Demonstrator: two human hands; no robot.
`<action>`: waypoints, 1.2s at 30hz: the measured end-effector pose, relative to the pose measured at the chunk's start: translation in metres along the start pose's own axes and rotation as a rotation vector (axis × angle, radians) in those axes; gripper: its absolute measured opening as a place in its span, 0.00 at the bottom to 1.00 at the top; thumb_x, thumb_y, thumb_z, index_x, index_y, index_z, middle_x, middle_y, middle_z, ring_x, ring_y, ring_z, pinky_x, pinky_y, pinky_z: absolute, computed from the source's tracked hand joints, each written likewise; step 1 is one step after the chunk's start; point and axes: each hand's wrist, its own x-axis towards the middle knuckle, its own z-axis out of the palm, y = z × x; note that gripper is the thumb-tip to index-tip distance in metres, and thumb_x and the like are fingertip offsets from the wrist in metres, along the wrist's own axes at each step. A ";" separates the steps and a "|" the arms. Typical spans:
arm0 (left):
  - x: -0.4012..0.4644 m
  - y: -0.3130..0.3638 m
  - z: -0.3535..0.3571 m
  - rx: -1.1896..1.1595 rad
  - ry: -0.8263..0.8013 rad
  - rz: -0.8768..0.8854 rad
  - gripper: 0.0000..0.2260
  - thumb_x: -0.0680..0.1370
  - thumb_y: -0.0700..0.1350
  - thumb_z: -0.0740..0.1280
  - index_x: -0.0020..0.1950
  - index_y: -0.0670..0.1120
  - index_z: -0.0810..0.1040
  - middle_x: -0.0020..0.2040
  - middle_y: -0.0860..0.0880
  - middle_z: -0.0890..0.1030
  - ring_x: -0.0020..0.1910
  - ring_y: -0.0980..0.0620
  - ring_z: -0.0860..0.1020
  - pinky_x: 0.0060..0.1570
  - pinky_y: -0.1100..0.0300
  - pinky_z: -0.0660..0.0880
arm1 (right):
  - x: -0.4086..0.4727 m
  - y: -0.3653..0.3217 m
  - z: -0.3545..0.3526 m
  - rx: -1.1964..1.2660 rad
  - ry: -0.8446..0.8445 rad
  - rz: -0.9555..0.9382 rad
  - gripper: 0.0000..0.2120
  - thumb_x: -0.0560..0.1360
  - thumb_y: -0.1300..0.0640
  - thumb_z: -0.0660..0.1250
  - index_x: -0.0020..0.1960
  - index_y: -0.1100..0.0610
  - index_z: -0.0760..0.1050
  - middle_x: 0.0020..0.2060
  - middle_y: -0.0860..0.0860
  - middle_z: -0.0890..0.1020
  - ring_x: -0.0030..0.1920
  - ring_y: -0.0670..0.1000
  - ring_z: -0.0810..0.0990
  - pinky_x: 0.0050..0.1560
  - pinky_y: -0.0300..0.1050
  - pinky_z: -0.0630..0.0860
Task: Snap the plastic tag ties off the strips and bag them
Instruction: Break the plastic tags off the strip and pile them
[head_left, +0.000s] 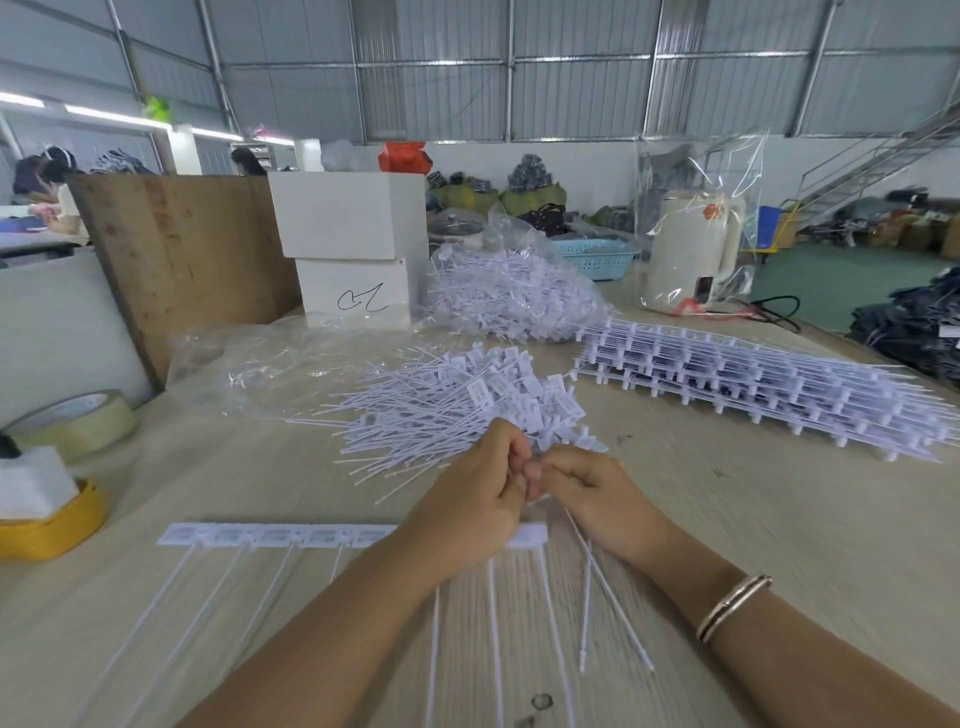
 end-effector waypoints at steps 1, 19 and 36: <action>0.000 -0.001 -0.002 0.008 0.015 0.003 0.09 0.77 0.36 0.59 0.48 0.51 0.66 0.37 0.56 0.70 0.34 0.64 0.68 0.33 0.70 0.65 | 0.000 0.000 -0.001 0.013 -0.004 0.003 0.12 0.77 0.60 0.64 0.36 0.60 0.78 0.34 0.49 0.79 0.37 0.38 0.75 0.45 0.29 0.68; 0.000 -0.005 -0.011 0.378 -0.112 -0.099 0.06 0.80 0.48 0.55 0.44 0.53 0.67 0.37 0.54 0.73 0.37 0.55 0.71 0.33 0.58 0.63 | -0.003 0.000 0.005 -0.317 -0.131 -0.135 0.07 0.69 0.50 0.72 0.39 0.51 0.76 0.41 0.43 0.77 0.49 0.45 0.71 0.57 0.53 0.62; -0.001 -0.006 -0.001 -0.097 0.027 -0.130 0.06 0.79 0.47 0.63 0.43 0.49 0.74 0.33 0.57 0.81 0.27 0.58 0.68 0.29 0.67 0.64 | -0.002 0.002 -0.007 0.156 -0.114 0.029 0.09 0.74 0.61 0.67 0.48 0.69 0.77 0.47 0.68 0.79 0.48 0.59 0.77 0.58 0.58 0.70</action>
